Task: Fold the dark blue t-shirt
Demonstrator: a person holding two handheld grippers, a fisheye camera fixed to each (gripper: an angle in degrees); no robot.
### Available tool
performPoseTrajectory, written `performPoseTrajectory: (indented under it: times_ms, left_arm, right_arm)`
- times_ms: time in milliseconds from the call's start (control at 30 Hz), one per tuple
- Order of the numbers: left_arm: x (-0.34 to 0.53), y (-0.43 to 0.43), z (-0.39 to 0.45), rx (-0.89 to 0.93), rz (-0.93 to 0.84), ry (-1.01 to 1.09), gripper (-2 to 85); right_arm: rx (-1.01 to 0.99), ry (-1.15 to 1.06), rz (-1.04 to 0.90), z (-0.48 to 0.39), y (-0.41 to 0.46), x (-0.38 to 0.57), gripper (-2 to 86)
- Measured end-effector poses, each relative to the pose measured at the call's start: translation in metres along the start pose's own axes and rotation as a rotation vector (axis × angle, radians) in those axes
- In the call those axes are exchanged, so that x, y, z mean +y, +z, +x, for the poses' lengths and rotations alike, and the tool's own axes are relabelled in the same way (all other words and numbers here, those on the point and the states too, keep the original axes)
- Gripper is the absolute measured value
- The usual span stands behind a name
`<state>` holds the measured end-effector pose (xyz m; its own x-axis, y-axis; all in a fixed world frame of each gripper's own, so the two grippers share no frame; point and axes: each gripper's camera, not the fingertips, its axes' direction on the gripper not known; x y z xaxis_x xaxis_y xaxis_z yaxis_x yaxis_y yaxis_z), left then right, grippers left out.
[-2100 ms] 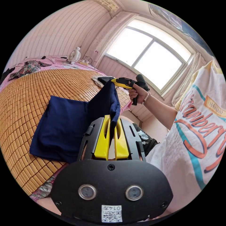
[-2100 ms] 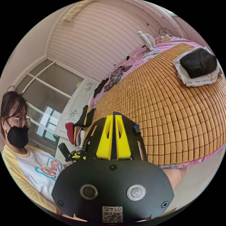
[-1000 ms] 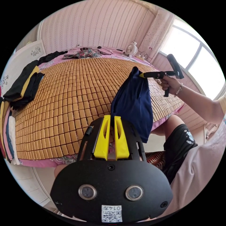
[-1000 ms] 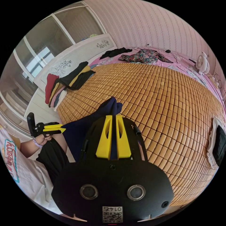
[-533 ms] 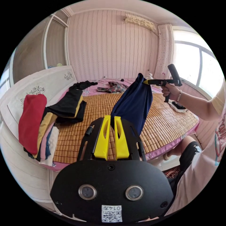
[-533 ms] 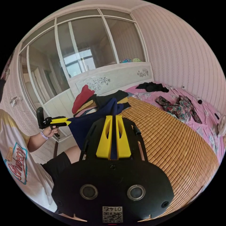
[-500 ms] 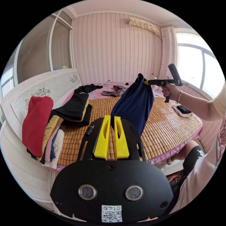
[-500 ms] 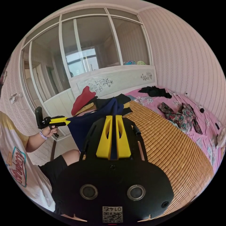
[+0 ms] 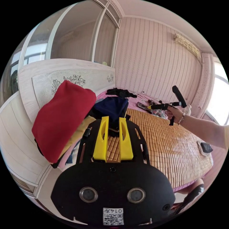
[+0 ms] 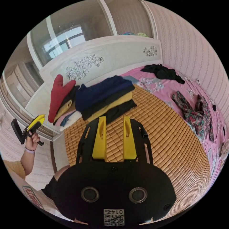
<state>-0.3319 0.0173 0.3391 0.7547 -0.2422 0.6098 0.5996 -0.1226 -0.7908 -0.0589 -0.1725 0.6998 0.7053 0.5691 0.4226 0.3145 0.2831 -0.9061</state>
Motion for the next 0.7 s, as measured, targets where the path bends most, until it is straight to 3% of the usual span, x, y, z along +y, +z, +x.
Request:
performPoseTrajectory:
  times_ms: [133, 267, 333, 400, 500, 700]
  left_arm:
    - [0.107, -0.027, 0.024, 0.098, -0.183, -0.031, 4.9]
    - [0.180, -0.056, 0.064, 0.194, -0.358, -0.061, 3.6]
    - [0.189, -0.061, 0.090, 0.234, -0.381, -0.003, 3.2]
    - [0.189, -0.061, 0.120, 0.285, -0.379, 0.059, 2.8]
    - [0.178, -0.048, 0.180, 0.443, -0.346, 0.165, 2.1]
    - [0.165, -0.009, 0.344, 0.685, -0.336, 0.508, 4.8]
  right_arm:
    - [0.062, 0.097, -0.161, 0.014, -0.012, 0.181, 8.2]
    - [0.339, 0.329, -0.281, 0.006, -0.101, 0.374, 7.1]
    - [0.481, 0.442, -0.265, -0.007, -0.149, 0.436, 6.6]
    - [0.672, 0.662, -0.117, -0.027, -0.212, 0.509, 6.1]
    - [0.707, 0.896, 0.010, -0.045, -0.250, 0.588, 5.8]
    - [0.647, 1.042, 0.008, -0.068, -0.233, 0.689, 5.6]
